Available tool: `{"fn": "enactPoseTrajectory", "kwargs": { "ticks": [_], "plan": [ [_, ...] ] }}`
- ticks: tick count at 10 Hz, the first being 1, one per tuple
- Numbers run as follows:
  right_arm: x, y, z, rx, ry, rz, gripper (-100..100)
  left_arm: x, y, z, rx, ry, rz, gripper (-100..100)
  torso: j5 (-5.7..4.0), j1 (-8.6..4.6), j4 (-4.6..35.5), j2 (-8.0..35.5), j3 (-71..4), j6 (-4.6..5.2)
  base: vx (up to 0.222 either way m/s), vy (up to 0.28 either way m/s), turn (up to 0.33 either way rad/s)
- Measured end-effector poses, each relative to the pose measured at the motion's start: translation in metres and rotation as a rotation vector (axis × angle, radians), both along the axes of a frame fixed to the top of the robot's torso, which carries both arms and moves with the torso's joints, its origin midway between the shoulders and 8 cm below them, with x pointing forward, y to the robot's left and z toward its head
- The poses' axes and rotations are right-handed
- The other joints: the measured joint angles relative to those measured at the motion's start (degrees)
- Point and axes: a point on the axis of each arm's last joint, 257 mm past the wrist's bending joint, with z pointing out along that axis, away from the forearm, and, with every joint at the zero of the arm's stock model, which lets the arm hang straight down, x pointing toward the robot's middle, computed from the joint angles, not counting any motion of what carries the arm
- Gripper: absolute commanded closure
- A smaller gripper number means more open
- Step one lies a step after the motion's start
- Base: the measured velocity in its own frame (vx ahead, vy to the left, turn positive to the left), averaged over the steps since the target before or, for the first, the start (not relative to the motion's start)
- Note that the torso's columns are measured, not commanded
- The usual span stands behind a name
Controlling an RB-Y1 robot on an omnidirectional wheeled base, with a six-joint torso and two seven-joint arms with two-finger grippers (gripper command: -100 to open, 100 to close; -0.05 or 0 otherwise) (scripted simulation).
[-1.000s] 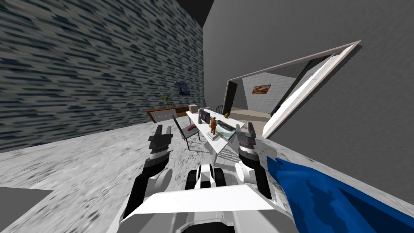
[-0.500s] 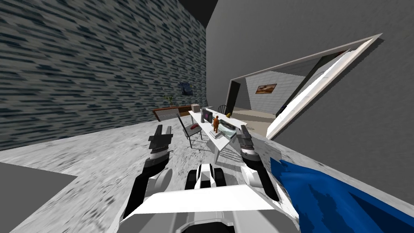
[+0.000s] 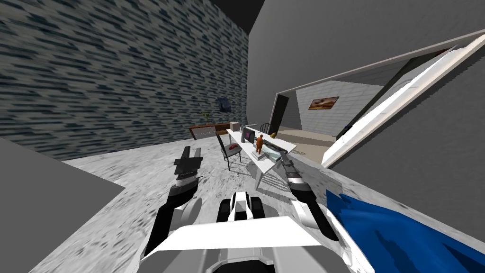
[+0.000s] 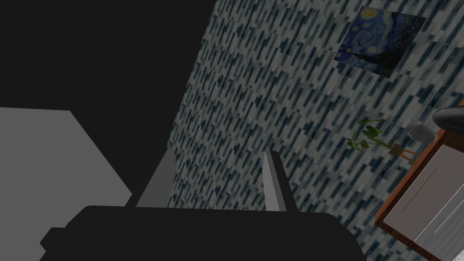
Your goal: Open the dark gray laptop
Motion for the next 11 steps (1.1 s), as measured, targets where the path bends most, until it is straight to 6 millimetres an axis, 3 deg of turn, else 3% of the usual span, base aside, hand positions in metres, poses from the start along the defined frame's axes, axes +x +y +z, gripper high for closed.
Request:
{"fn": "enactPoseTrajectory", "kwargs": {
  "ticks": [3,6,8,11],
  "plan": [
    [-0.004,-0.040,-0.045,-0.196,0.155,-0.145,-100,0.000,0.000,0.000,0.000,0.000,0.000,0,-0.03,-0.08,0.00,0.01,0.01,0.01,-0.046,0.118,0.220],
    [-0.011,-0.074,-0.077,-0.363,0.270,-0.249,-100,0.000,0.000,0.000,0.000,0.000,0.000,0,-0.08,-0.25,0.00,0.00,0.00,0.00,-0.019,0.061,0.162],
    [-0.019,-0.106,-0.093,-0.510,0.364,-0.334,-100,0.000,0.000,0.000,0.000,0.000,0.000,0,-0.01,-0.03,0.01,0.03,0.02,0.01,-0.009,0.067,0.179],
    [-0.033,-0.132,-0.107,-0.663,0.452,-0.406,-100,0.000,0.000,0.000,0.000,0.000,0.000,0,-0.05,-0.18,0.00,0.01,0.01,0.03,0.011,0.032,0.150]
  ]
}}
